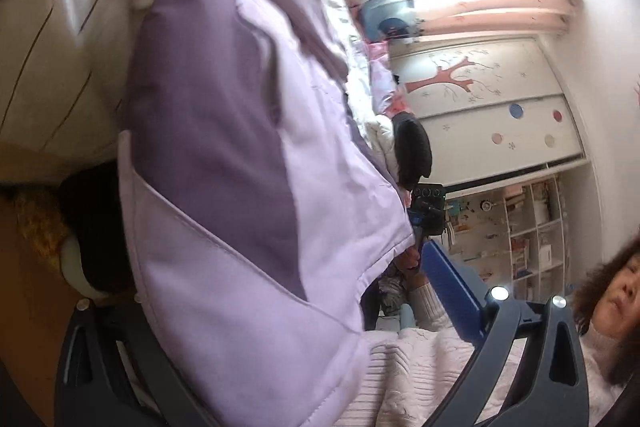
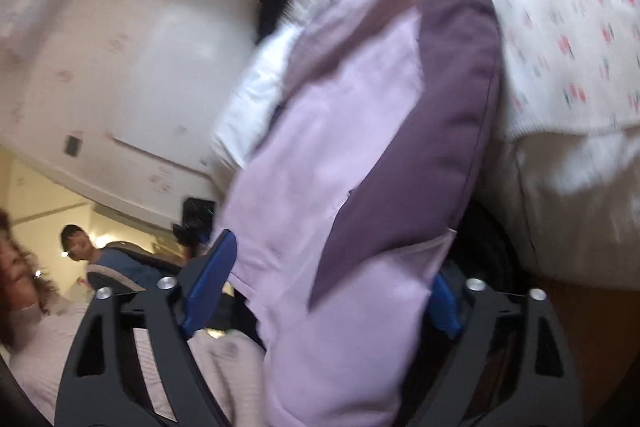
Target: Fold large clothes
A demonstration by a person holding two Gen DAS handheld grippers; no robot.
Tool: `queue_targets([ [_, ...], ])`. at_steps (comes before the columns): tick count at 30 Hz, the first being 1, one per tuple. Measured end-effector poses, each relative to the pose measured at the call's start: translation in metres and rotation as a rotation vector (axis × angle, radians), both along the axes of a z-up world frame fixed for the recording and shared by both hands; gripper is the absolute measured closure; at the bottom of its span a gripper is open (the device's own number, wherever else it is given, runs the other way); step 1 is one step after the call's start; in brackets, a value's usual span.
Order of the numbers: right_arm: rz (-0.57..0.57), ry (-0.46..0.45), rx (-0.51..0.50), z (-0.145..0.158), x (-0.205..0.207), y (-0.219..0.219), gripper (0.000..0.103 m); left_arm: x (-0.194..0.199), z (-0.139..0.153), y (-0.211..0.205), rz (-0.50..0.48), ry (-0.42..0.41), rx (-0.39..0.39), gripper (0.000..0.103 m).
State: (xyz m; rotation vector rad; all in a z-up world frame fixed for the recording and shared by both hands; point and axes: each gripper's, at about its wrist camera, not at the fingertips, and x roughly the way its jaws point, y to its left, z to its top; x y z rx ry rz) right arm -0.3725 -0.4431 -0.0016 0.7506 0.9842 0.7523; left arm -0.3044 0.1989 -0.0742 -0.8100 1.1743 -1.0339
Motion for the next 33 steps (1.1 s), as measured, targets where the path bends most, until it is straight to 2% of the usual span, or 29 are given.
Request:
queue_targets([
  [2, 0.015, 0.025, -0.017, -0.004, 0.003, 0.002, 0.03, 0.002, -0.002, -0.002, -0.016, 0.003, 0.05, 0.008],
  [3, 0.02, 0.035, -0.012, -0.007, 0.004, 0.001, 0.03, 0.004, -0.006, -0.002, -0.024, 0.014, 0.082, 0.012],
  [6, 0.04, 0.089, -0.019, -0.017, 0.006, 0.006, 0.03, 0.007, -0.023, -0.004, -0.031, 0.065, 0.161, 0.013],
  [8, 0.045, 0.095, -0.046, -0.021, 0.006, 0.015, 0.03, 0.007, -0.035, -0.002, -0.024, 0.103, 0.159, 0.013],
  [10, 0.037, 0.092, -0.032, -0.02, 0.005, 0.018, 0.03, 0.006, -0.037, -0.003, -0.014, 0.113, 0.145, 0.013],
  [12, 0.025, 0.042, -0.002, -0.013, -0.001, 0.019, 0.032, 0.005, -0.033, -0.007, -0.017, 0.101, 0.12, 0.013],
  [15, 0.047, 0.005, -0.02, -0.006, -0.005, 0.027, 0.044, 0.001, -0.013, -0.013, -0.044, 0.024, 0.079, 0.013],
  [17, 0.072, 0.028, -0.033, -0.013, -0.005, 0.03, 0.056, 0.002, -0.011, -0.016, -0.062, 0.015, 0.117, 0.013],
  [18, 0.077, 0.044, -0.042, -0.017, -0.006, 0.028, 0.058, 0.003, -0.014, -0.017, -0.064, 0.021, 0.136, 0.013],
  [20, 0.069, 0.055, -0.012, -0.023, -0.01, 0.025, 0.063, 0.004, -0.023, -0.016, -0.06, 0.044, 0.179, 0.02],
  [22, 0.066, 0.019, 0.016, -0.016, -0.016, 0.026, 0.063, 0.003, -0.025, -0.011, -0.03, 0.051, 0.169, 0.033],
  [24, 0.065, -0.021, 0.071, -0.007, -0.02, 0.027, 0.063, -0.002, -0.013, -0.008, -0.002, 0.011, 0.17, 0.042],
  [27, 0.067, -0.012, 0.088, -0.006, -0.016, 0.028, 0.062, -0.005, 0.001, 0.002, 0.013, -0.027, 0.135, 0.062],
  [29, 0.074, 0.04, 0.078, -0.019, -0.013, 0.026, 0.057, -0.005, 0.008, 0.011, 0.033, -0.044, 0.124, 0.063],
  [31, 0.08, 0.084, 0.072, -0.031, -0.013, 0.028, 0.046, 0.0, -0.003, 0.013, 0.025, 0.003, 0.124, 0.063],
  [33, 0.065, 0.084, 0.112, -0.036, -0.013, 0.024, 0.045, 0.003, -0.015, 0.012, 0.022, 0.043, 0.11, 0.063],
])
